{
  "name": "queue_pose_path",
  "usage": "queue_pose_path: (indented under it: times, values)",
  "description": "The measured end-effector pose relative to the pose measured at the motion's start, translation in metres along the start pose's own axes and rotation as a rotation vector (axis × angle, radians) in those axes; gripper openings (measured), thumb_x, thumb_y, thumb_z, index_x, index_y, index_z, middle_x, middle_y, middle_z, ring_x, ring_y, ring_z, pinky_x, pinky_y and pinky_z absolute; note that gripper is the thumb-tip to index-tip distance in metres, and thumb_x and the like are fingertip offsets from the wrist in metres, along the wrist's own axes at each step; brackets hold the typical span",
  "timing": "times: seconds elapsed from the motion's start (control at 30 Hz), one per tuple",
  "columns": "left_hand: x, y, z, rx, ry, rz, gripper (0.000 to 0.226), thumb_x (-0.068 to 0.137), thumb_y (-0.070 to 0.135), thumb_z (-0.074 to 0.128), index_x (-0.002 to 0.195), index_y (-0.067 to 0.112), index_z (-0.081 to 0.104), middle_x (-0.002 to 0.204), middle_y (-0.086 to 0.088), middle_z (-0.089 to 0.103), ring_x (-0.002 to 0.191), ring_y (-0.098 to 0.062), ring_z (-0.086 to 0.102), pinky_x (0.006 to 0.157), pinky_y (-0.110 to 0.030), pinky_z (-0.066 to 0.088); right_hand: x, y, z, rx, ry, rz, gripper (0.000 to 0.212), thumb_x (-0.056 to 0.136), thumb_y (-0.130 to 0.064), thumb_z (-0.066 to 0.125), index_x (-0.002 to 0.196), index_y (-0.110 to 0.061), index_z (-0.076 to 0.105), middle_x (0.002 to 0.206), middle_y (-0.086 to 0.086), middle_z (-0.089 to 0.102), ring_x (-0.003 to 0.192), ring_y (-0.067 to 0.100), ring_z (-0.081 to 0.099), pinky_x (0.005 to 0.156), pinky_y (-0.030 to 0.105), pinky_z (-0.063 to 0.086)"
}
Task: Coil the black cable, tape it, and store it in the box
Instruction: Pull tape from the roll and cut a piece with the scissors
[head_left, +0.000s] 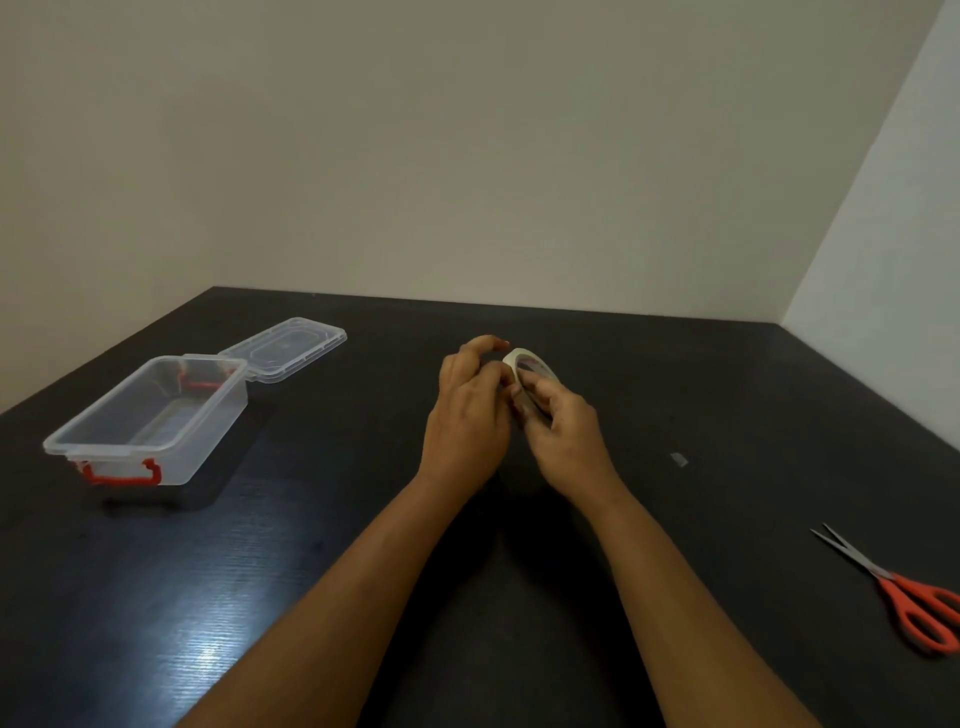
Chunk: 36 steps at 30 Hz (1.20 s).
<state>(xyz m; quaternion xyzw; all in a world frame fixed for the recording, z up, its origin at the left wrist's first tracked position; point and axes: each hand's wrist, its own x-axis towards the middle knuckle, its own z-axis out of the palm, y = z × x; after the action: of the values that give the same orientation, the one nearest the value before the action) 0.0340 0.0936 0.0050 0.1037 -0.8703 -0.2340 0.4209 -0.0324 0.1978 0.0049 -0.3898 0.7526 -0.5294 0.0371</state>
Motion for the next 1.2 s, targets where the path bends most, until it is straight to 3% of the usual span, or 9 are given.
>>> queue_pose_path:
  times: [0.17,0.37,0.5,0.7,0.8,0.9,1.0,1.07,1.2]
  values:
    - [0.0,0.003,-0.005,0.04,-0.081,-0.016,0.012,0.094,0.012,0.045,0.1,0.01,0.055,0.129,0.001,0.041,0.109,-0.007,0.039,0.075,-0.029,0.05,0.002,0.001,0.002,-0.058,-0.018,0.027,0.043,0.097,-0.017,0.052,0.14,-0.021,0.046,0.14,-0.001,0.052,0.13,0.014,0.046,0.108,0.04,0.042]
    - [0.004,-0.007,-0.011,0.172,-0.041,-0.101,0.016,0.091,0.019,0.043,0.103,0.01,0.05,0.122,-0.003,0.043,0.102,-0.015,0.045,0.069,-0.028,0.046,-0.002,0.0,0.007,-0.145,-0.027,0.036,0.047,0.094,-0.022,0.054,0.139,-0.028,0.045,0.134,-0.002,0.057,0.129,0.021,0.048,0.108,0.047,0.04]
    - [0.004,-0.008,-0.013,0.227,-0.02,-0.079,0.021,0.092,0.024,0.034,0.101,0.012,0.049,0.109,-0.003,0.049,0.089,-0.012,0.043,0.062,-0.026,0.037,-0.003,-0.005,0.0,-0.139,-0.07,0.014,0.041,0.094,-0.017,0.054,0.135,-0.025,0.051,0.121,-0.006,0.065,0.12,0.012,0.056,0.108,0.045,0.039]
    - [0.004,-0.003,-0.013,0.211,-0.08,-0.048,0.008,0.097,0.016,0.042,0.09,0.019,0.043,0.08,0.002,0.049,0.07,-0.014,0.048,0.061,-0.032,0.047,-0.005,-0.01,-0.02,-0.219,-0.152,0.062,0.036,0.094,-0.018,0.054,0.128,-0.03,0.056,0.117,-0.01,0.066,0.121,0.012,0.054,0.109,0.047,0.038]
    - [0.001,0.001,-0.011,0.19,-0.077,0.023,0.005,0.096,0.014,0.043,0.096,0.017,0.047,0.083,0.001,0.051,0.072,-0.014,0.05,0.062,-0.035,0.05,-0.008,-0.016,-0.031,-0.115,-0.195,0.119,0.037,0.094,-0.012,0.054,0.13,-0.022,0.056,0.112,-0.009,0.068,0.108,0.003,0.061,0.103,0.035,0.046]
    - [0.0,0.0,-0.008,0.145,-0.067,0.071,0.023,0.094,0.01,0.048,0.115,0.016,0.054,0.097,-0.002,0.06,0.083,-0.014,0.055,0.064,-0.031,0.051,-0.014,-0.02,-0.043,-0.023,-0.244,0.179,0.037,0.095,-0.009,0.053,0.131,-0.016,0.055,0.111,-0.007,0.068,0.097,-0.003,0.064,0.085,0.019,0.052]
    - [-0.004,-0.001,-0.005,0.192,-0.083,0.094,0.018,0.092,0.012,0.052,0.106,0.017,0.061,0.101,-0.001,0.062,0.084,-0.014,0.054,0.065,-0.03,0.05,-0.028,-0.017,-0.057,-0.067,-0.329,0.229,0.036,0.094,-0.008,0.055,0.128,-0.017,0.057,0.109,-0.008,0.069,0.101,0.001,0.064,0.092,0.027,0.051]
    - [-0.012,0.018,0.004,0.179,-0.236,0.154,0.017,0.094,0.015,0.05,0.106,0.021,0.06,0.106,0.002,0.06,0.088,-0.012,0.052,0.068,-0.025,0.046,-0.063,-0.015,-0.079,-0.115,-0.239,0.308,0.034,0.092,-0.011,0.058,0.125,-0.021,0.059,0.116,-0.008,0.067,0.108,0.003,0.061,0.1,0.031,0.046]
    - [-0.014,0.023,0.004,0.28,-0.368,0.157,0.019,0.096,0.021,0.046,0.113,0.027,0.051,0.113,0.006,0.053,0.095,-0.01,0.05,0.071,-0.023,0.044,-0.066,-0.006,-0.084,-0.317,-0.271,0.321,0.033,0.092,-0.019,0.059,0.124,-0.03,0.06,0.124,-0.008,0.063,0.118,0.008,0.055,0.107,0.038,0.04]
